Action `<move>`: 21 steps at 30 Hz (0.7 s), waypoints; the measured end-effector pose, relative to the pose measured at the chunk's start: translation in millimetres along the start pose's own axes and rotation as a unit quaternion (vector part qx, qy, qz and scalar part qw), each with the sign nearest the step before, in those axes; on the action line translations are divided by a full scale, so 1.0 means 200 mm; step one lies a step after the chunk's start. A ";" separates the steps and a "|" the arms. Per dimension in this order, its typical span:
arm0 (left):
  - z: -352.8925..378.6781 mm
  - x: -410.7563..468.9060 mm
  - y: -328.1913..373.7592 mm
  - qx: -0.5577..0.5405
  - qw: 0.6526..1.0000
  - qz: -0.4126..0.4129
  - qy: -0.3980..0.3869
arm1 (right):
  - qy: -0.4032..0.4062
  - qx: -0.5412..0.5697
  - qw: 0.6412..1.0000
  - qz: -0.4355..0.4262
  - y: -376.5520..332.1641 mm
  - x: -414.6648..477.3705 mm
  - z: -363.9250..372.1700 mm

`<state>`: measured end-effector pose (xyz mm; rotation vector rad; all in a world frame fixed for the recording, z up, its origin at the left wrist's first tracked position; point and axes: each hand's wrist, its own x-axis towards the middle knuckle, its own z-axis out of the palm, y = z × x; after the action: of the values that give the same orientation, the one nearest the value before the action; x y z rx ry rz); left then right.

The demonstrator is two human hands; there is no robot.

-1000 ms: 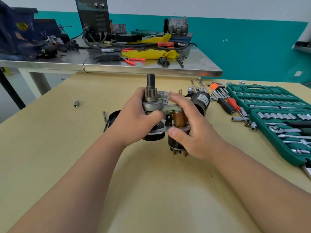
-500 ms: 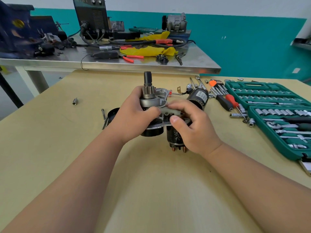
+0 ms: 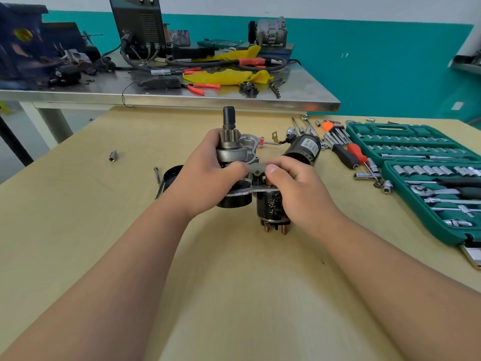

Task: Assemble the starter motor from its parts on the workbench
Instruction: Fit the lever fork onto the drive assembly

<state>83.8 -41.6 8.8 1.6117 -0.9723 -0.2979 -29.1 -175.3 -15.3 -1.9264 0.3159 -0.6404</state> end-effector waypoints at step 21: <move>-0.28 0.01 -0.25 0.311 0.933 -0.118 0.139 | 0.232 0.307 0.917 0.107 0.04 0.10 -0.25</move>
<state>142.9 -5.7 -18.7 2.2851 -0.6812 0.0985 -40.6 -225.3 -0.5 -1.1079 0.5406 -0.9200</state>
